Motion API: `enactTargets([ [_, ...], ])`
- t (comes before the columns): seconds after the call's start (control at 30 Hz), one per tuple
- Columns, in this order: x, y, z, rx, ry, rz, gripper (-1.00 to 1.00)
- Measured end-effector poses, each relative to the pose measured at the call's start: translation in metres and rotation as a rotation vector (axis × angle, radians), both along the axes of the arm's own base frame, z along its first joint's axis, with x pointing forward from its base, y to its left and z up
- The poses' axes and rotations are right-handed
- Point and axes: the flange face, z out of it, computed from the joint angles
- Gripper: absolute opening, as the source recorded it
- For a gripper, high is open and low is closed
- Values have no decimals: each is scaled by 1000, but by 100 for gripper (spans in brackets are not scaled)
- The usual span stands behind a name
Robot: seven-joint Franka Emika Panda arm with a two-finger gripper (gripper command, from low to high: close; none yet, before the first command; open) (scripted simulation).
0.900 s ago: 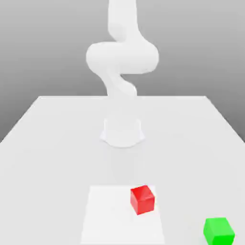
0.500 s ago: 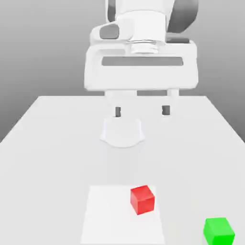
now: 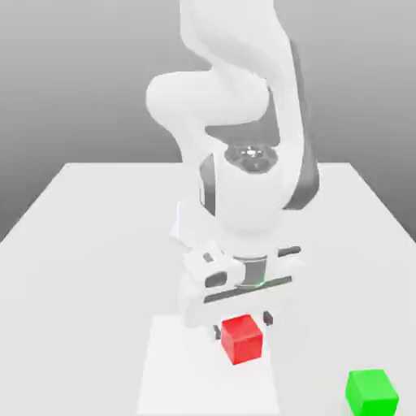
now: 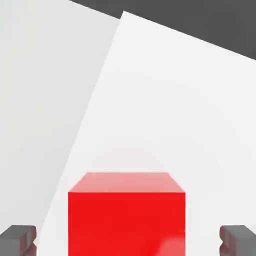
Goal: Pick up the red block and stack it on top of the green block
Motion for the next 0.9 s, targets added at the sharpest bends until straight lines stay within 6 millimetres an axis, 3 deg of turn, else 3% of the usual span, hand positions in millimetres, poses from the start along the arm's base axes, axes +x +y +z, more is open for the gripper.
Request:
enactTargets([
  [0.2,0,0,-2,0,1,0,-100],
  [0.4,0,0,51,-1,0,0,-100],
  [0.63,52,75,77,-1,1,279,-100],
  [0.83,89,159,94,1,1,548,-100],
  [0.9,94,173,80,1,1,589,-100],
])
